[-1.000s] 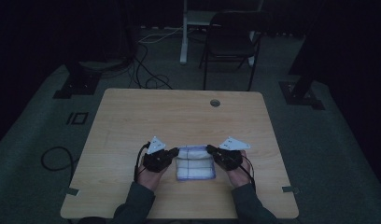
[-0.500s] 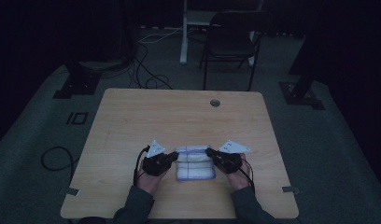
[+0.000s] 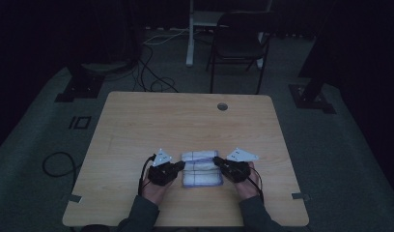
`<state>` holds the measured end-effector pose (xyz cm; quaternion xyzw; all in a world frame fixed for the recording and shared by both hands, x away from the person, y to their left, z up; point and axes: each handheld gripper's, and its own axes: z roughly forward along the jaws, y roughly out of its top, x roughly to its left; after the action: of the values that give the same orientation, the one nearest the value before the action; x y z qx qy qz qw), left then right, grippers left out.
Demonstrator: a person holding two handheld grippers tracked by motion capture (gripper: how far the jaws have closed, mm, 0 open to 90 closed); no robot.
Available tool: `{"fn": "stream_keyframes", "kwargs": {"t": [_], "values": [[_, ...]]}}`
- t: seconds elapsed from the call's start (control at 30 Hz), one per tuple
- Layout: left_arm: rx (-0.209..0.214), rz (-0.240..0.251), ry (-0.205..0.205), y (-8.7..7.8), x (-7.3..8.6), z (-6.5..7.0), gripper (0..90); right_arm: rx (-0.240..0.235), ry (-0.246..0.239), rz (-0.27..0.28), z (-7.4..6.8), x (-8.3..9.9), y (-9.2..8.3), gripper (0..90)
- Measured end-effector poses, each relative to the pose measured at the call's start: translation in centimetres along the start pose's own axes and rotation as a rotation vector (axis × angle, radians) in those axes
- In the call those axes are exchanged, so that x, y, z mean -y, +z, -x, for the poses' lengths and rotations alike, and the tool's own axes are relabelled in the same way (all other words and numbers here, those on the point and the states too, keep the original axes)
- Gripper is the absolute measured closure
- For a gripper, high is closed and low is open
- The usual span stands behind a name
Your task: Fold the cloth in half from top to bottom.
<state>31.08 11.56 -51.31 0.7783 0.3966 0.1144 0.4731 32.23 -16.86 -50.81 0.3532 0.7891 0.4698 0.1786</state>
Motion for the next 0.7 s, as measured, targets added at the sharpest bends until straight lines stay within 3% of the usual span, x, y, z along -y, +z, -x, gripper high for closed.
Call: {"fn": "stream_keyframes", "kwargs": {"t": [0.7], "values": [[0.023,-0.036,-0.002,0.5,1.1,0.9,86.7,0.003,0.011,-0.039,0.0,1.3,-0.1,86.8]]}}
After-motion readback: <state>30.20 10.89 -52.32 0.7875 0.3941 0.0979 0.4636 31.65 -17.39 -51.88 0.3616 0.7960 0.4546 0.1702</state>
